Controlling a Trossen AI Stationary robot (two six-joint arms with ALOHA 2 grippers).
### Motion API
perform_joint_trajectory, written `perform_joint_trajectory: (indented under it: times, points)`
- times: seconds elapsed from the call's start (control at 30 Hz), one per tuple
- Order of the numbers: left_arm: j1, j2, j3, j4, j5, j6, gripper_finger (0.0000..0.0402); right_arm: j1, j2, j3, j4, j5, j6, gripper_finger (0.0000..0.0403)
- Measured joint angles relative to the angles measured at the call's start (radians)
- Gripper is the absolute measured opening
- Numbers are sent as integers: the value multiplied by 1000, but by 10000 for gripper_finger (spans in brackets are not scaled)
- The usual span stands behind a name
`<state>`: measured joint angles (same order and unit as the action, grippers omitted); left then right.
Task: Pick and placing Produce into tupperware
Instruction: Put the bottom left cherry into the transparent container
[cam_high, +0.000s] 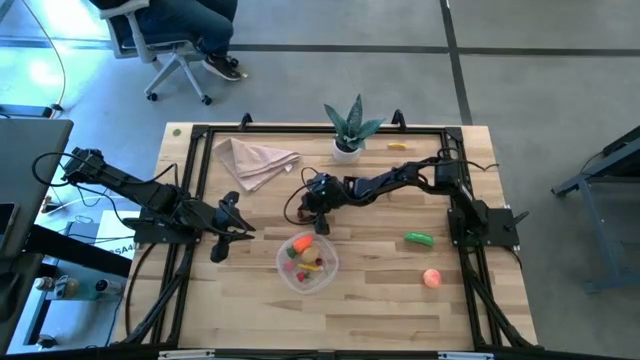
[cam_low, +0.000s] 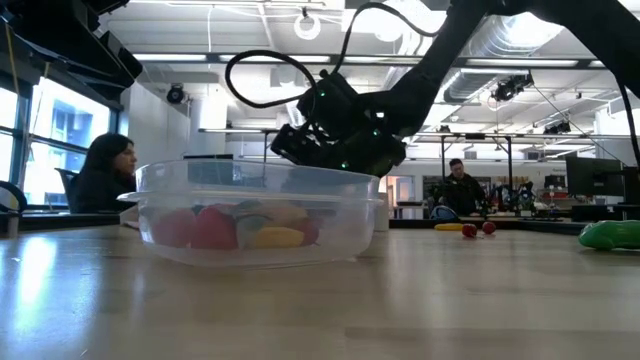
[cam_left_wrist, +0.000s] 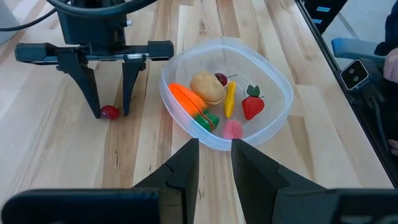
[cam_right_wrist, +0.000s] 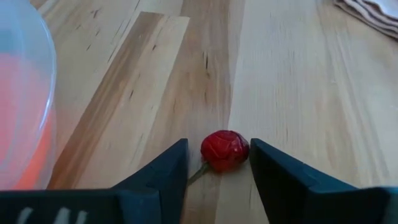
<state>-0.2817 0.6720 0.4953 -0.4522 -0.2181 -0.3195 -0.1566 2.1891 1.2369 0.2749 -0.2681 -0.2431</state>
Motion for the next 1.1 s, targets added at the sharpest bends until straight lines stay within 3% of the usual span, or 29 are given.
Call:
perform_joint_trajectory:
  times: [1.1]
  points:
    - [0,0,0,0,0,0,83,0,0,0,10,32,0,83]
